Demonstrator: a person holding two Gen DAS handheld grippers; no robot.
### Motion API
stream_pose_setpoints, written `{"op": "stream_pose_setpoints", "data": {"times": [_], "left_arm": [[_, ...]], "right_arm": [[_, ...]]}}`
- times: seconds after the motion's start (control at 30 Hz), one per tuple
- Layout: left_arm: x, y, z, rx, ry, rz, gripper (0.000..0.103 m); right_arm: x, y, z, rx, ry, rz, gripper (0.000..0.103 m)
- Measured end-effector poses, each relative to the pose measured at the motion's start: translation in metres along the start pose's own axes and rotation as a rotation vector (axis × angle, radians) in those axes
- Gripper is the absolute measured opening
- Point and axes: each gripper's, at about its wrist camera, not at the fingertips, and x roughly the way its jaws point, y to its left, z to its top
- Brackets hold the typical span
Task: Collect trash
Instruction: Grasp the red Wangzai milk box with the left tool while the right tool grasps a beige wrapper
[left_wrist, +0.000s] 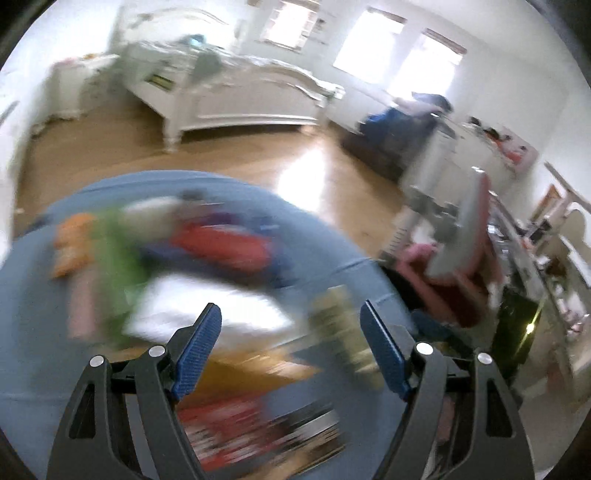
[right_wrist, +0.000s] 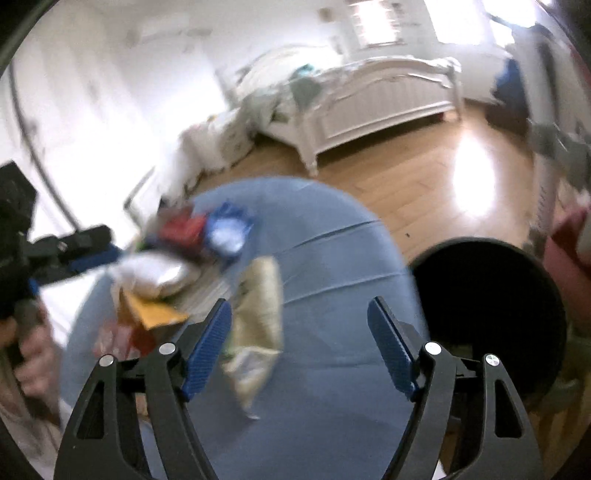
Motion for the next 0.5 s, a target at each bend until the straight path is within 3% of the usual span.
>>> {"op": "stream_pose_setpoints", "data": {"times": [0.07,0.17,0.2,0.23,0.3,0.5], "left_arm": [[-0.018,0.021,-0.018,0.016,-0.001,0.039,0.077],[-0.030,0.040,-0.047,0.076,0.046,0.028,0.077],[-0.031,0.042,-0.055,0.105,0.061,0.031,0.077],[-0.032,0.044,-0.061,0.151,0.073,0.031,0.077],[-0.025,0.042,-0.071,0.229,0.086,0.018,0.077],[0.000,0.021,-0.083,0.471,0.101,0.010,0.078]], "right_arm": [[0.012,0.014,0.002,-0.020,0.035,0.002,0.076],[0.035,0.028,0.003,-0.043,0.116,-0.035,0.076],[0.044,0.033,0.002,-0.062,0.154,-0.057,0.071],[0.048,0.036,-0.003,-0.080,0.172,-0.070,0.059],[0.051,0.045,-0.002,-0.119,0.180,-0.093,0.045],[0.027,0.055,-0.005,-0.088,0.107,-0.048,0.044]]}}
